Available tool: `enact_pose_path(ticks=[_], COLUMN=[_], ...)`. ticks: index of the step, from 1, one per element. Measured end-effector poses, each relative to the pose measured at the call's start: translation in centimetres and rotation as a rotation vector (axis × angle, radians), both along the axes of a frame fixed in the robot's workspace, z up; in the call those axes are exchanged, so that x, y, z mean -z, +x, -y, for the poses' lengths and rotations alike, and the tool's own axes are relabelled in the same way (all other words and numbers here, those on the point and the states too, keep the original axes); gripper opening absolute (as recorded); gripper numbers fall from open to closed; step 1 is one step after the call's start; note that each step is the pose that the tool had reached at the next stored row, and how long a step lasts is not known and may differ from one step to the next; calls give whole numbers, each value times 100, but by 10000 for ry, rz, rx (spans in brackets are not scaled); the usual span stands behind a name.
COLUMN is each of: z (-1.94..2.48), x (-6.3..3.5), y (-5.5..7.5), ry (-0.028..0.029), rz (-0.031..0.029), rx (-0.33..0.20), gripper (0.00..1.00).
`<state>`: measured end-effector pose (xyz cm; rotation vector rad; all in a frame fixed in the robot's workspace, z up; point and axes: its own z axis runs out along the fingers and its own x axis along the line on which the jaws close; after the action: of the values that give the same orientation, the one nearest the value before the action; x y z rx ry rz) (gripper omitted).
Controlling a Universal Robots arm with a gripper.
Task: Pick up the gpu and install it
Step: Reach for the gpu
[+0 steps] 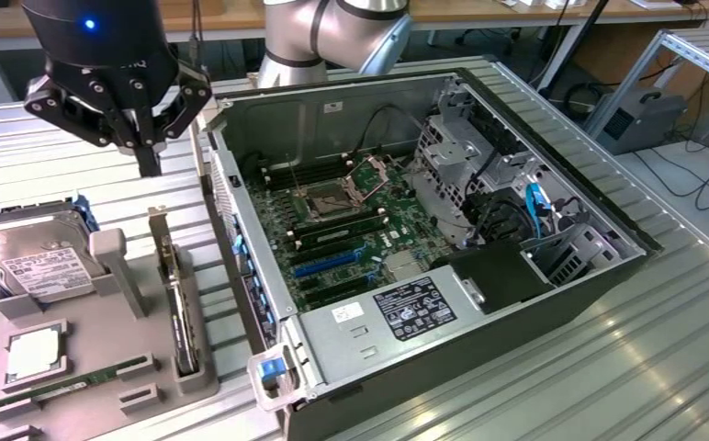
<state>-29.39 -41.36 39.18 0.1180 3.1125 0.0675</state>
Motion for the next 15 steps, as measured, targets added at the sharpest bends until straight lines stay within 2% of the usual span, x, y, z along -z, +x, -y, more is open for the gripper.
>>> enact_pose_path(ticks=[4, 9, 15], z=[37, 151, 248], x=[0, 0, 0], y=[-1, -4, -8], ry=[0, 1, 1], rz=[-1, 0, 0], rx=[0, 0, 0], gripper=[11, 11, 11])
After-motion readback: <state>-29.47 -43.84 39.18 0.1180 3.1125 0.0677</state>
